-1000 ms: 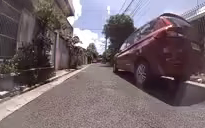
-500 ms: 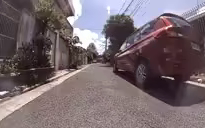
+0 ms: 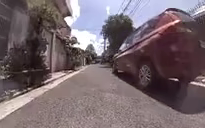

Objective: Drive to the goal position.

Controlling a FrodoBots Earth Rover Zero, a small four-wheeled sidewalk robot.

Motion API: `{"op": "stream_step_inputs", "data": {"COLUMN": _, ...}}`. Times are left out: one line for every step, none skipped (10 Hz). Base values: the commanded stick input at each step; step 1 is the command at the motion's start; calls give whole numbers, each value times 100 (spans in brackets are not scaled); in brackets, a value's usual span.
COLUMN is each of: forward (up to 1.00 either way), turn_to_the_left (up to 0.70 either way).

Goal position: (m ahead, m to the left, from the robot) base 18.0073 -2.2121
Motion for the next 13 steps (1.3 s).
{"op": "stream_step_inputs", "data": {"forward": 70, "turn_to_the_left": 0}}
{"op": "stream_step_inputs", "data": {"forward": 70, "turn_to_the_left": 0}}
{"op": "stream_step_inputs", "data": {"forward": 70, "turn_to_the_left": 0}}
{"op": "stream_step_inputs", "data": {"forward": 70, "turn_to_the_left": 0}}
{"op": "stream_step_inputs", "data": {"forward": 70, "turn_to_the_left": 0}}
{"op": "stream_step_inputs", "data": {"forward": 70, "turn_to_the_left": 0}}
{"op": "stream_step_inputs", "data": {"forward": 70, "turn_to_the_left": 0}}
{"op": "stream_step_inputs", "data": {"forward": 70, "turn_to_the_left": 0}}
{"op": "stream_step_inputs", "data": {"forward": 70, "turn_to_the_left": 0}}
{"op": "stream_step_inputs", "data": {"forward": 70, "turn_to_the_left": 0}}
{"op": "stream_step_inputs", "data": {"forward": 70, "turn_to_the_left": 0}}
{"op": "stream_step_inputs", "data": {"forward": 75, "turn_to_the_left": 0}}
{"op": "stream_step_inputs", "data": {"forward": 84, "turn_to_the_left": 0}}
